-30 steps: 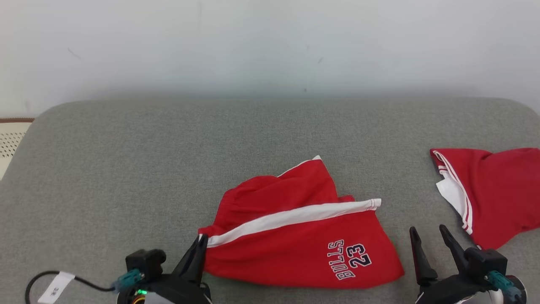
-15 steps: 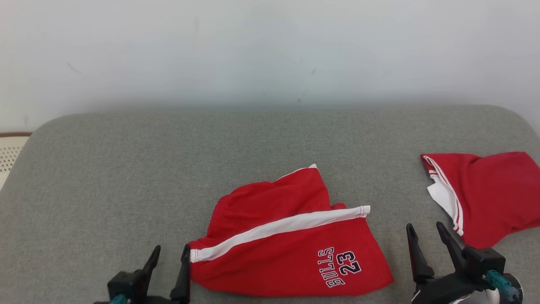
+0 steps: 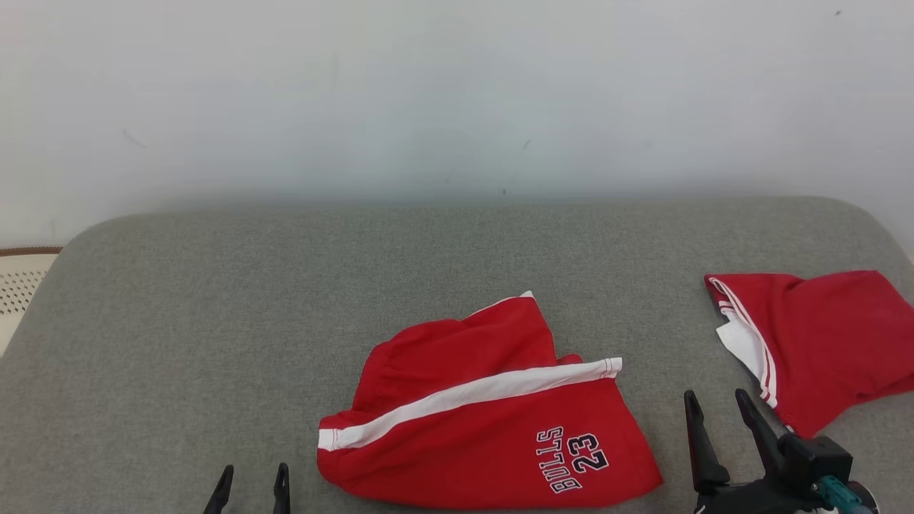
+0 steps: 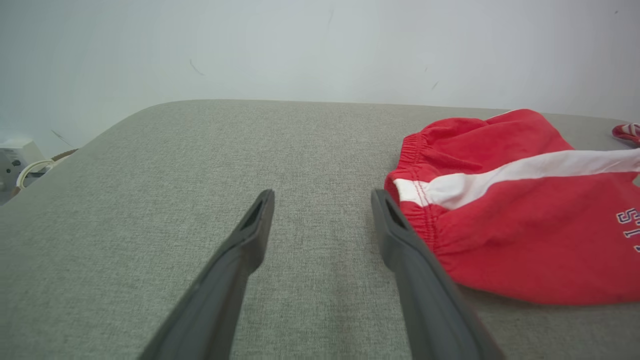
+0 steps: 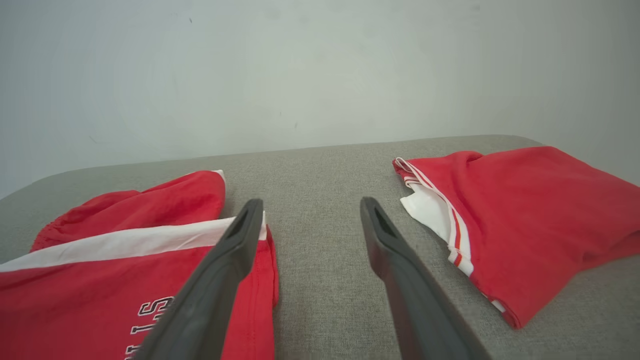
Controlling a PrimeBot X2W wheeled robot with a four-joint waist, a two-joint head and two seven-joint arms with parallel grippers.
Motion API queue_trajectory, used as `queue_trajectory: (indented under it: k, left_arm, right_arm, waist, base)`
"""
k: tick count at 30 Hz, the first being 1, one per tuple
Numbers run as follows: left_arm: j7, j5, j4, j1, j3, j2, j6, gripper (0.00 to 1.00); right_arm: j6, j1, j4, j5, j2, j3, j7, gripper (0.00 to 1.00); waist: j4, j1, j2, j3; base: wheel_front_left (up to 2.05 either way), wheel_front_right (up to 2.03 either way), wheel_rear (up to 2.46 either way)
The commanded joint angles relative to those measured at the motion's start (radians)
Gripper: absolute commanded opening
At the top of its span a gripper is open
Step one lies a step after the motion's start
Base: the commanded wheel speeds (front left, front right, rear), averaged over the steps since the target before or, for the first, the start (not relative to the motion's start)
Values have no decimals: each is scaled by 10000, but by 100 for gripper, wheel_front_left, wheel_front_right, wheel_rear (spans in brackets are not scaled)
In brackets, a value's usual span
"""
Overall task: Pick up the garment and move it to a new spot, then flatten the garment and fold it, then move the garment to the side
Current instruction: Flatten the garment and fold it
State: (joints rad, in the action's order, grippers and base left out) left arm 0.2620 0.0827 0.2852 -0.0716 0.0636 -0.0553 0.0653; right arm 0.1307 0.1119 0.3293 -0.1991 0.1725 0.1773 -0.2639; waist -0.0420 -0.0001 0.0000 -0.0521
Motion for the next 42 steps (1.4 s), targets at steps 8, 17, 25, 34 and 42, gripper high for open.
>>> queue_trajectory:
  k: [8, 17, 25, 34, 42]
  left_arm:
    - [40, -435, -334, 620, -62, 26, 136, 100]
    - [40, -506, -340, 752, -4, 36, 230, 100]
    - [40, 92, -452, 511, 162, 46, -195, 100]
    - [40, 1122, -421, -226, 701, 43, -1150, 100]
    - [40, 2010, 521, -1043, 901, 42, -1720, 100]
  right_arm:
    - [0, -503, -52, 120, -187, -73, 7, 100]
    - [0, -590, -16, 92, -225, -71, 7, 100]
    - [0, -410, 115, -121, -199, 156, 7, 100]
    - [0, -2, 182, -301, -213, 381, 8, 100]
    - [0, 201, 247, -435, -199, 599, 8, 100]
  waist:
    - [63, 1, 0, -241]
    - [85, 1, 0, -314]
    - [188, 1, 0, -115]
    - [348, 1, 0, 331]
    - [175, 1, 0, 653]
  base:
    - [0, 0, 0]
    - [0, 0, 0]
    - [0, 0, 0]
    - [0, 0, 0]
    - [0, 0, 0]
